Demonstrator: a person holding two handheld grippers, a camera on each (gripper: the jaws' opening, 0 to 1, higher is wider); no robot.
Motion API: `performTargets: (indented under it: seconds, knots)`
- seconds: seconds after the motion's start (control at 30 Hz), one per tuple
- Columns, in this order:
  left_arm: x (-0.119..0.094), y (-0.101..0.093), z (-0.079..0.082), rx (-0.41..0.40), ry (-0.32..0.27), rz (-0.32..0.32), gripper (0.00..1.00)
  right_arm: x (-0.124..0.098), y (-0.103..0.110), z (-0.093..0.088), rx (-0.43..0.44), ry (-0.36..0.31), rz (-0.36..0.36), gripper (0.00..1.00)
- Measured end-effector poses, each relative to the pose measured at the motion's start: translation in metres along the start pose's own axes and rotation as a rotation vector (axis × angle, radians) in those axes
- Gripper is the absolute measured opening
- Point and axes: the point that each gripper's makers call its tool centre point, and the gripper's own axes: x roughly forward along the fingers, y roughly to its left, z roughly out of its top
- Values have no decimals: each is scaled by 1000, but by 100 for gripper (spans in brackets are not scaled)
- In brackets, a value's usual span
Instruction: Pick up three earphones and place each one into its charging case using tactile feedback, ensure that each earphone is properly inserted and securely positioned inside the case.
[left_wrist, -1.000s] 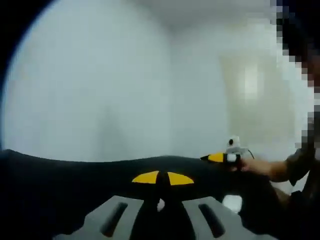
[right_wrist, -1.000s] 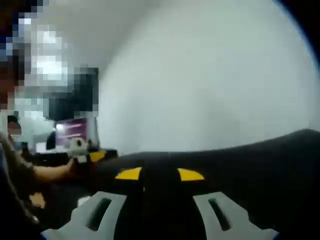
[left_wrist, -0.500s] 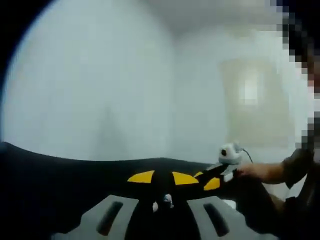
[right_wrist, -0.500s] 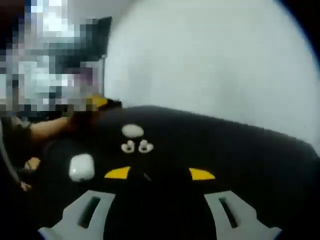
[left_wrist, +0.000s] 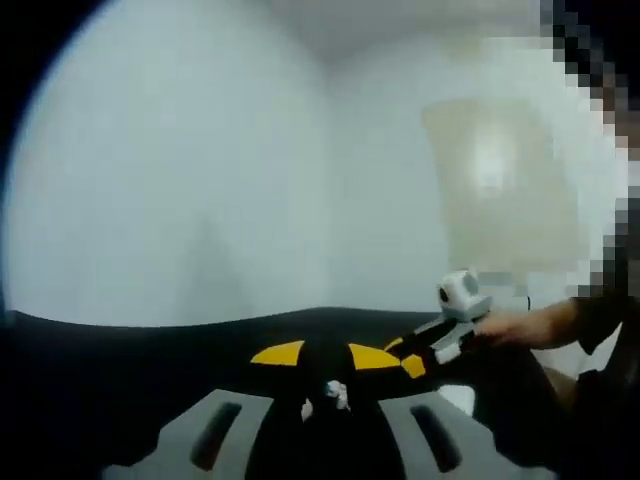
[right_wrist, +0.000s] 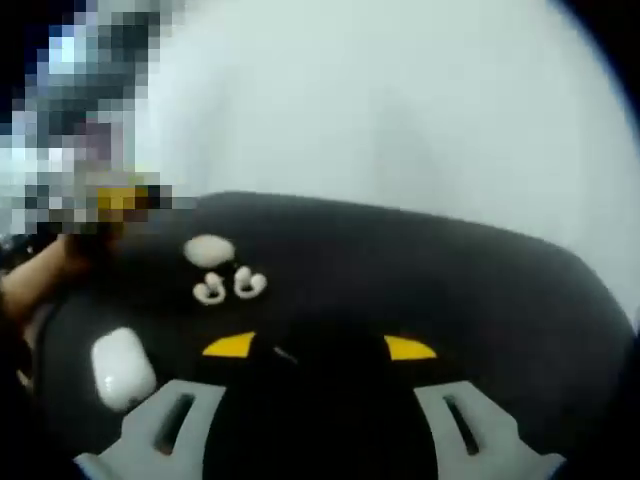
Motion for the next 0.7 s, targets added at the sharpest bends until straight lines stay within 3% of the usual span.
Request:
performTargets:
  seconds: [0.07,0.13,0.23,0.37,0.47,0.6,0.7]
  knots:
    - [2,-1,-2,10,7,-4,13,3,-1,0,-2,3,7,41]
    - [4,-1,-4,15,21,-7,13,4,2,1,-59,8,73,41]
    - [4,-1,-5,12,27,-10,13,-4,5,0,-38,31,191,41]
    - [4,2,-4,12,27,-12,12,-27,14,7,-92,-9,358,41]
    - [4,3,-4,9,31,-15,12,-46,26,4,-196,-2,436,41]
    - [6,2,-10,20,58,-27,12,-66,47,-12,-342,50,552,41]
    - [6,-1,-16,41,86,-34,12,-78,66,-22,-410,39,633,41]
